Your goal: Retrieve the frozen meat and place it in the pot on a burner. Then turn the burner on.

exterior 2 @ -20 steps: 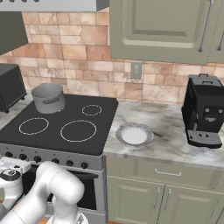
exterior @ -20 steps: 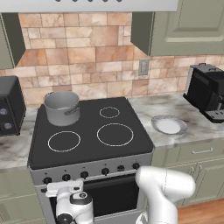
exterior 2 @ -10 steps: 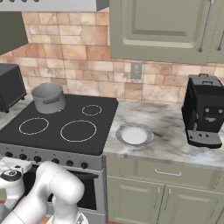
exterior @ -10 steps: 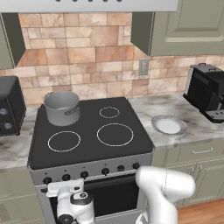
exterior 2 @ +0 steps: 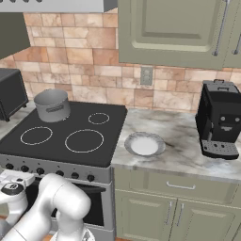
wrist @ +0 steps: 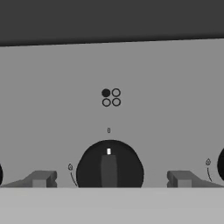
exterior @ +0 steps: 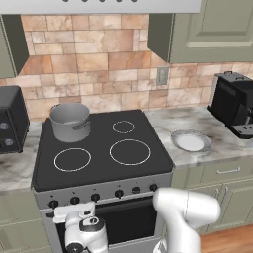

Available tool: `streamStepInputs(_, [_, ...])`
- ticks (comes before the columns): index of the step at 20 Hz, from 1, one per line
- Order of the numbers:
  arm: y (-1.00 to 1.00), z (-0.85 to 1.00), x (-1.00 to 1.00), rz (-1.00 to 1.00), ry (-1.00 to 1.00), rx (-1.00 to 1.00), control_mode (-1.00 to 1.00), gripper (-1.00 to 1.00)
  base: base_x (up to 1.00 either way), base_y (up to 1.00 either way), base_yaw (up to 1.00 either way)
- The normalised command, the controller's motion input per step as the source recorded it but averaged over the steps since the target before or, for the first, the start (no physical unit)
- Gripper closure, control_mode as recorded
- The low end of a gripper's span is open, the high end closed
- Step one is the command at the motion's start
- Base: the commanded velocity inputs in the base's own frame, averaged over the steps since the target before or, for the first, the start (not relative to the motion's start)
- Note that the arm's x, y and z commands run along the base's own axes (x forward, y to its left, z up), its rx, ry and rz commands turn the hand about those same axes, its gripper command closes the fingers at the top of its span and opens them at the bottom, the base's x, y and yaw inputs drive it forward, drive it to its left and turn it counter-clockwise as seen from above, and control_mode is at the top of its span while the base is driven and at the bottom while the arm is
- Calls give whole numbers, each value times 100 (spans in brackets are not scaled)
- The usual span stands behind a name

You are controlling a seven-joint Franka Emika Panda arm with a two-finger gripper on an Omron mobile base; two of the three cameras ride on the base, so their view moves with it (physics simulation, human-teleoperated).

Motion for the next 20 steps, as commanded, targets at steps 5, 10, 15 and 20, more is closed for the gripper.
streamStepInputs(5, [0,0,13,0,1,0,-100,-100,0,0,0])
streamStepInputs(10, [0,0,4,0,-1,0,-100,-100,0,0,0])
streamStepInputs(15, [0,0,1,0,-2,0,-100,-100,0,0,0])
streamStepInputs(20, [1,-1,1,0,-6,0,-100,100,0,0,0])
